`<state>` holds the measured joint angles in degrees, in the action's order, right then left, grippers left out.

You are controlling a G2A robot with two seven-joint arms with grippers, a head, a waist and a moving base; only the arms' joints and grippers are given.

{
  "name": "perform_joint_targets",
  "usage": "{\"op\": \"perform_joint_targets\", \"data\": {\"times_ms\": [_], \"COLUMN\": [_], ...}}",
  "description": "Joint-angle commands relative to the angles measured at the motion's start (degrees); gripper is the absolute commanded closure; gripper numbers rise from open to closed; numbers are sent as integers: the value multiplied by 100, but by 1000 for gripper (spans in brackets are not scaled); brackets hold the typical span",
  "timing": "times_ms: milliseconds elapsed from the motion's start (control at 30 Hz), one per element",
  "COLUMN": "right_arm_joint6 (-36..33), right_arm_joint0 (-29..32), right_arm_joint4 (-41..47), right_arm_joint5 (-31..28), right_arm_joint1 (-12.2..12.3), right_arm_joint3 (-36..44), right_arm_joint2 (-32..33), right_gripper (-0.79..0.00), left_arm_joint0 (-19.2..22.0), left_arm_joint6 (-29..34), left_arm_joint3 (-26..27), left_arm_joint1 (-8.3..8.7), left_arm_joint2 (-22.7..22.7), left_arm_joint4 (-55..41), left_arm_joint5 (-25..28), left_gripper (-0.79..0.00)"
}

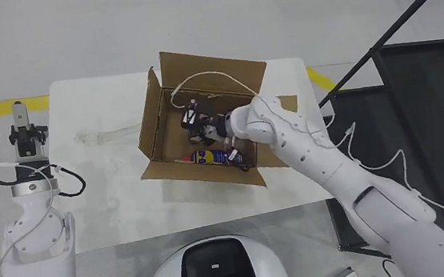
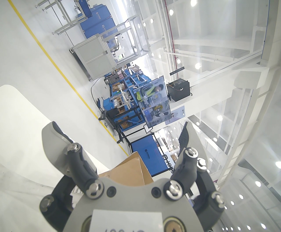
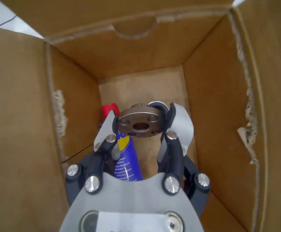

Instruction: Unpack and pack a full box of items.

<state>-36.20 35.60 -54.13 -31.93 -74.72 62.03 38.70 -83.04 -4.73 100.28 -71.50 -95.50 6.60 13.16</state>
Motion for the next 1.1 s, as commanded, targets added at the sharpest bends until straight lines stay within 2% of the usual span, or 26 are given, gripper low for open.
{"op": "perform_joint_targets", "data": {"times_ms": [0, 233, 367, 767, 800, 833, 867, 900, 933, 967, 1033, 1067], "right_arm_joint6": [14, -1, -48, -14, 4, 17, 33, 39, 48, 78, 130, 154], "right_arm_joint0": [-188, -558, -658, -701, -705, -711, -715, -718, -724, -734, -752, -766], "right_arm_joint4": [135, 270, 197, -312, -313, -331, -338, -336, -337, -328, -336, -343], "right_arm_joint5": [-32, -341, -494, -393, -388, -373, -371, -388, -406, -414, -420, -422], "right_arm_joint1": [-131, -379, -421, -599, -621, -643, -665, -689, -712, -734, -773, -791], "right_arm_joint3": [-546, -1525, -1738, -2148, -2183, -2220, -2259, -2306, -2358, -2406, -2513, -2561], "right_arm_joint2": [-163, -397, -430, -687, -700, -717, -734, -750, -767, -773, -789, -794], "right_gripper": [0, 0, 0, -9, -129, -283, -366, -502, -603, -677, -776, -785], "left_arm_joint0": [0, 0, 0, 0, 0, 0, 0, 0, 0, 0, 0, 0], "left_arm_joint6": [0, 0, 0, 0, 0, 0, 0, 0, 0, 0, 0, 0], "left_arm_joint3": [0, 0, 0, 0, 0, 0, 0, 0, 0, 0, 0, 0], "left_arm_joint1": [0, 0, 0, 0, 0, 0, 0, 0, 0, 0, 0, 0], "left_arm_joint2": [0, 0, 0, 0, 0, 0, 0, 0, 0, 0, 0, 0], "left_arm_joint4": [0, 0, 0, 0, 0, 0, 0, 0, 0, 0, 0, 0], "left_arm_joint5": [0, 0, 0, 0, 0, 0, 0, 0, 0, 0, 0, 0], "left_gripper": [-785, -785, -785, -785, -785, -785, -785, -785, -785, -785, -785, -785]}}
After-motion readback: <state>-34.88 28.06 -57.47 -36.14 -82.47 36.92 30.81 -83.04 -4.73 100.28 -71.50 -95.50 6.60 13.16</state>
